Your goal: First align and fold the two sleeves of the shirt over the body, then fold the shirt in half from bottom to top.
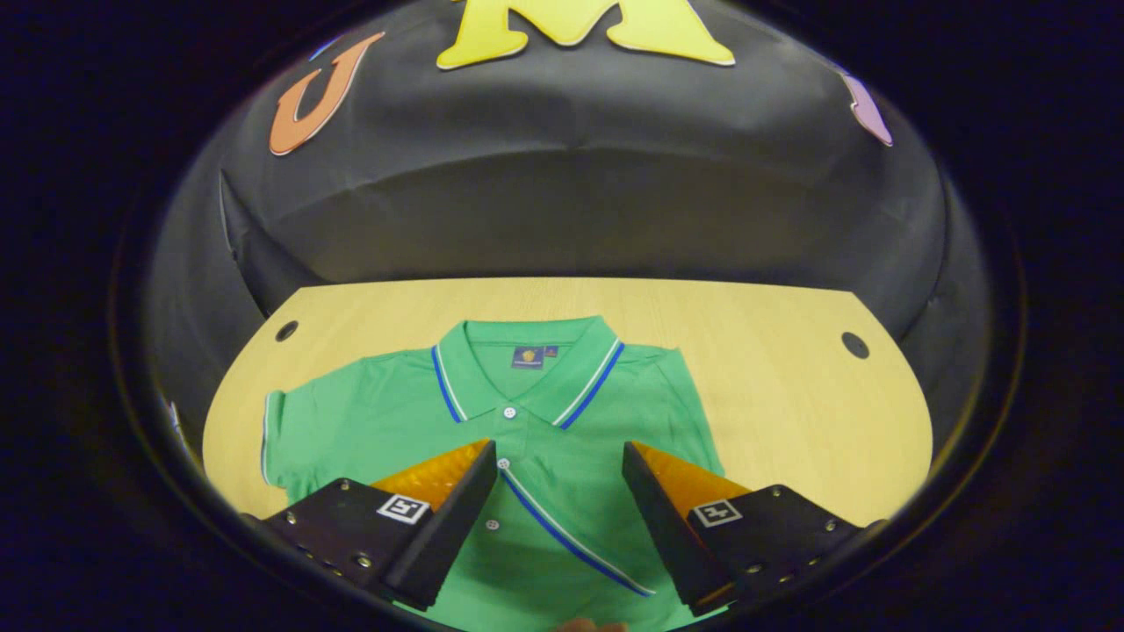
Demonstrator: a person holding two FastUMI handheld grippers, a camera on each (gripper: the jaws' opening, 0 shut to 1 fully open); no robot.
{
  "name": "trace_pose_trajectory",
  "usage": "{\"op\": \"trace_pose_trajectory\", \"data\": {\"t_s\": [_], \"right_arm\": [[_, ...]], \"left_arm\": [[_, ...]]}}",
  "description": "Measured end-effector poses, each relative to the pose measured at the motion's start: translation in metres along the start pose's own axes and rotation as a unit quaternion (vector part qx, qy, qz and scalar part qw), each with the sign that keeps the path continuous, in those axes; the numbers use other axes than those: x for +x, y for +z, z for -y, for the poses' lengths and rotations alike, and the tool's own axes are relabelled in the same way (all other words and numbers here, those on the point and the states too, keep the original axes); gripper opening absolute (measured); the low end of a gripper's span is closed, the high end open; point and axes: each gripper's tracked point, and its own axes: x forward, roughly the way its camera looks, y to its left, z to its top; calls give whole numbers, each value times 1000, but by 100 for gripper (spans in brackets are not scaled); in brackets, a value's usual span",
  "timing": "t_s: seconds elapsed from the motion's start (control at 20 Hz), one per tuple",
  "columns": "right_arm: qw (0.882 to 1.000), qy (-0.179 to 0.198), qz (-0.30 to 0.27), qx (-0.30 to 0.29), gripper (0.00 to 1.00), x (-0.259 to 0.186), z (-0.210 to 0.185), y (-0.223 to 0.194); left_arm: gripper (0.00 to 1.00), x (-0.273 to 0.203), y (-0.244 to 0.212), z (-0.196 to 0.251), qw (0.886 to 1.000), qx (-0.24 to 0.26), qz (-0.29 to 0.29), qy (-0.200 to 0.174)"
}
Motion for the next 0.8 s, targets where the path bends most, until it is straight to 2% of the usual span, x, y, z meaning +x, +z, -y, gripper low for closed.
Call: {"op": "trace_pose_trajectory", "data": {"t_s": [0.2, 0.5, 0.8], "right_arm": [[1000, -5, 12, -10, 93, -11, 11, 6], [996, -9, 84, -17, 93, -46, 43, 51], [987, -14, 160, -9, 93, -108, 70, 96]], "left_arm": [[98, 12, -14, 3, 1000, -6, -11, -7], [99, 56, -58, 8, 998, -8, -55, -16], [99, 102, -104, 7, 995, 6, -94, -28]]}}
